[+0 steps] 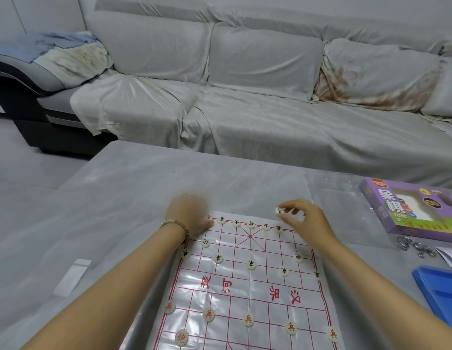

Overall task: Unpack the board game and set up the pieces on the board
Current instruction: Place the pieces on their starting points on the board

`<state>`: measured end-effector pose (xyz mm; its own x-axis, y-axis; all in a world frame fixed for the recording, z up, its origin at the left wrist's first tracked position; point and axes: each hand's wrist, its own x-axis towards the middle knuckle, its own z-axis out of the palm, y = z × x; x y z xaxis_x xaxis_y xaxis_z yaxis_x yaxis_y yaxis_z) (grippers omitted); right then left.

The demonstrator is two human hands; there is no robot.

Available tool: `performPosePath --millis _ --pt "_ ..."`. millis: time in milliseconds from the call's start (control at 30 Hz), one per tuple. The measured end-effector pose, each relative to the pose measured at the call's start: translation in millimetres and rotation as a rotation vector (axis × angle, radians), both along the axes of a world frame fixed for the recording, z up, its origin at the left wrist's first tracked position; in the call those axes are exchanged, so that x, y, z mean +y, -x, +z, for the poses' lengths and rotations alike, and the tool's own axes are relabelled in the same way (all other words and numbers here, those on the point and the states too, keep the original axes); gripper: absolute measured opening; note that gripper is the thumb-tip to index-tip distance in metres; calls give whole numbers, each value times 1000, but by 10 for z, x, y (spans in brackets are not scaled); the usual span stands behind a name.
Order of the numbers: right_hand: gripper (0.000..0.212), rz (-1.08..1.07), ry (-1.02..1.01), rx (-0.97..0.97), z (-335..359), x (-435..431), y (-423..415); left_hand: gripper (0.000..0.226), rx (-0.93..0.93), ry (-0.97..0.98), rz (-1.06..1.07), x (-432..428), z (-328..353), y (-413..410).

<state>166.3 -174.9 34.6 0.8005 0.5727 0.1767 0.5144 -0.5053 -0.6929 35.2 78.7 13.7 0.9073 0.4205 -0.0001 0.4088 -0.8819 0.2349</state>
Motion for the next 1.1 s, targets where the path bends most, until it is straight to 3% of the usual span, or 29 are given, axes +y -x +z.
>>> performPosePath --millis 200,333,700,800,933,1000,1100 --pt "10 -16 228 72 -71 -234 -250 54 -80 -19 -172 -373 25 -176" --pt "14 -9 345 65 -184 -267 -287 61 21 -45 -273 -583 -50 -276" --pt "18 -22 303 57 -329 -328 -313 56 42 -2 -248 -631 -158 -266" --pt "28 -24 313 46 -285 -341 -259 60 36 11 -236 -660 -121 -237" --pt "28 -54 200 -14 -114 -463 -44 61 -16 -2 -250 -731 17 -31" --pt "24 -60 138 2 -3 -572 167 74 -38 12 -251 -779 85 178" --pt "29 2 162 53 85 -769 600 118 -44 34 -250 -914 128 547"
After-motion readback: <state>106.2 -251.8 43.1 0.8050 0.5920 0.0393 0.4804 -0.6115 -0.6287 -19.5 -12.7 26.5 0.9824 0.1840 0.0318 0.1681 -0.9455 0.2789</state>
